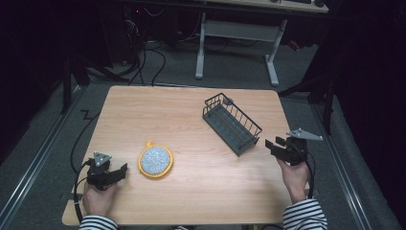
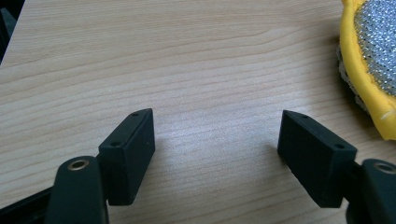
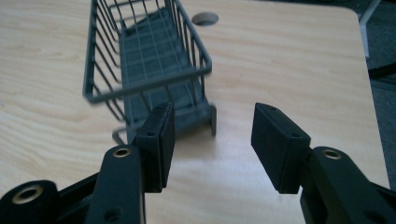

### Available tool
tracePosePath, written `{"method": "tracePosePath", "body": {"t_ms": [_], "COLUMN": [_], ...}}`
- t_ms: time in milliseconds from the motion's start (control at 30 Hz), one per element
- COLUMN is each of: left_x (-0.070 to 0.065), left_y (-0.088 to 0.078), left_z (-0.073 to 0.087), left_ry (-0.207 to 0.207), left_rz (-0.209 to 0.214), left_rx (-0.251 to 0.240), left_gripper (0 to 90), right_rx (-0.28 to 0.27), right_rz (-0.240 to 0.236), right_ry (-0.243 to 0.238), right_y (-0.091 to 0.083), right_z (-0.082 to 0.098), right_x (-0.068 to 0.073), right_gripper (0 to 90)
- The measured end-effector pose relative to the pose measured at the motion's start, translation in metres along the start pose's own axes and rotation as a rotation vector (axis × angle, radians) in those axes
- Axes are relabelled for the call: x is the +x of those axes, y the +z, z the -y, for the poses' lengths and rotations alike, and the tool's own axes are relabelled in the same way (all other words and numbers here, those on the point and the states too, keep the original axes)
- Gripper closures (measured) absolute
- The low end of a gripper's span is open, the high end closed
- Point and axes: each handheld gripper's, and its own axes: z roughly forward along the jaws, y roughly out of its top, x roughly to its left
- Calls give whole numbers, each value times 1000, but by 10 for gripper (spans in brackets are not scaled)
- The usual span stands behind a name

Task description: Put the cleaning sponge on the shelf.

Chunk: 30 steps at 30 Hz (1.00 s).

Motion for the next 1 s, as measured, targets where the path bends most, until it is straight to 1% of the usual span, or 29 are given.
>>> {"method": "tracePosePath", "body": {"t_ms": [100,133,233,267,400,433,467,500,533,600,633,667,700,733,800,967,1000], "left_x": [0,0,0,0,0,0,0,0,0,0,0,0,0,0,0,0,0], "left_y": [0,0,0,0,0,0,0,0,0,0,0,0,0,0,0,0,0], "left_z": [0,0,0,0,0,0,0,0,0,0,0,0,0,0,0,0,0], "left_ry": [0,0,-1,-1,-1,-1,-1,-1,-1,0,0,-1,-1,0,0,-1,-1], "left_rz": [0,0,-1,-1,-1,-1,-1,-1,-1,-1,-1,-1,-1,-1,-1,-1,-1], "left_rx": [0,0,0,0,0,0,0,0,0,0,0,0,0,0,0,0,0], "left_gripper": [280,280,280,281,282,282,281,281,281,281,281,282,282,282,282,283,283], "right_rx": [3,2,7,13,47,47,57,57,80,96,96,104,104,122,142,183,183], "right_rz": [-6,-11,-41,-43,-46,-46,-38,-38,-25,-20,-20,-22,-22,-29,-38,-95,-95], "right_ry": [-9,-3,0,-2,-10,-10,-15,-15,-20,-16,-16,-19,-19,-17,-6,-5,-5], "right_y": [8,11,24,28,47,47,55,55,64,71,71,76,76,83,89,97,97], "right_z": [-14,-18,-31,-36,-51,-51,-57,-57,-61,-64,-64,-66,-66,-66,-65,-61,-61], "right_x": [-1,-2,-2,-1,1,1,1,1,1,1,1,2,2,2,2,2,2], "right_gripper": [497,498,496,494,495,495,499,499,504,511,511,527,527,547,577,715,715]}}
